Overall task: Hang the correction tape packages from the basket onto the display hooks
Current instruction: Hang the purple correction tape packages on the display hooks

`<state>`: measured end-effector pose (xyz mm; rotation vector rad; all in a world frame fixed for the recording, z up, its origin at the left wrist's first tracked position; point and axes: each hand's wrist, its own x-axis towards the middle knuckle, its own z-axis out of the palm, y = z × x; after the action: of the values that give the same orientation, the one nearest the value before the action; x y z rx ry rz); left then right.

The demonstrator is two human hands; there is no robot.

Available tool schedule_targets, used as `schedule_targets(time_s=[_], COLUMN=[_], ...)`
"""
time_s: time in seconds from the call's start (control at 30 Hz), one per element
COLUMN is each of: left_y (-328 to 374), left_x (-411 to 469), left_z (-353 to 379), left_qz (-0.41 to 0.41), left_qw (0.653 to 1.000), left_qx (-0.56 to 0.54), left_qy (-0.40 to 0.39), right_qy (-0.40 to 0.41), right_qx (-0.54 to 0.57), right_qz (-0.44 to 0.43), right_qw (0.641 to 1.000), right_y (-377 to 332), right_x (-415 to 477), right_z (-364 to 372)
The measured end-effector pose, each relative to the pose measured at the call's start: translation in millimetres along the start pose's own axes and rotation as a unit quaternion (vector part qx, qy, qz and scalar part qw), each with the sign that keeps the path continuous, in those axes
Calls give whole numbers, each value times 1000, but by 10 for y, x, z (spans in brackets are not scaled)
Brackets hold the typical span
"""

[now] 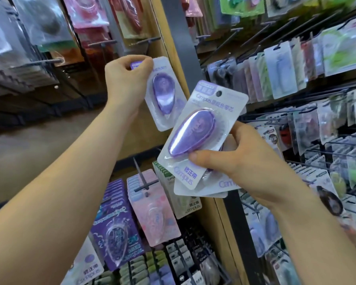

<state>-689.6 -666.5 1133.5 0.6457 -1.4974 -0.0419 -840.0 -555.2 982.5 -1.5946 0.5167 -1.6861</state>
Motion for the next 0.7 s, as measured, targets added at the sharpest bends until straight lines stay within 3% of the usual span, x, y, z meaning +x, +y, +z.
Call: schedule_targets(time_s=[0.27,0.53,0.63,0.7], left_y=[0,-177,-237,-304], left_x=[109,24,-88,-137], left_z=[-23,14,-115,-246], left_qz=[-44,-181,-218,-208], left_qw=[998,977,958,958], left_qx=[-10,-100,-142,-107], left_qy=[-44,-59,-118,-162], right_qy=[-26,-44,-45,-51], right_qx=[11,-6,-21,-34], right_qz=[3,0,-3,-9], right_qw=[1000,999,999,998], right_y=[105,138,156,163], right_x=[147,259,313,344], right_z=[21,66,85,101])
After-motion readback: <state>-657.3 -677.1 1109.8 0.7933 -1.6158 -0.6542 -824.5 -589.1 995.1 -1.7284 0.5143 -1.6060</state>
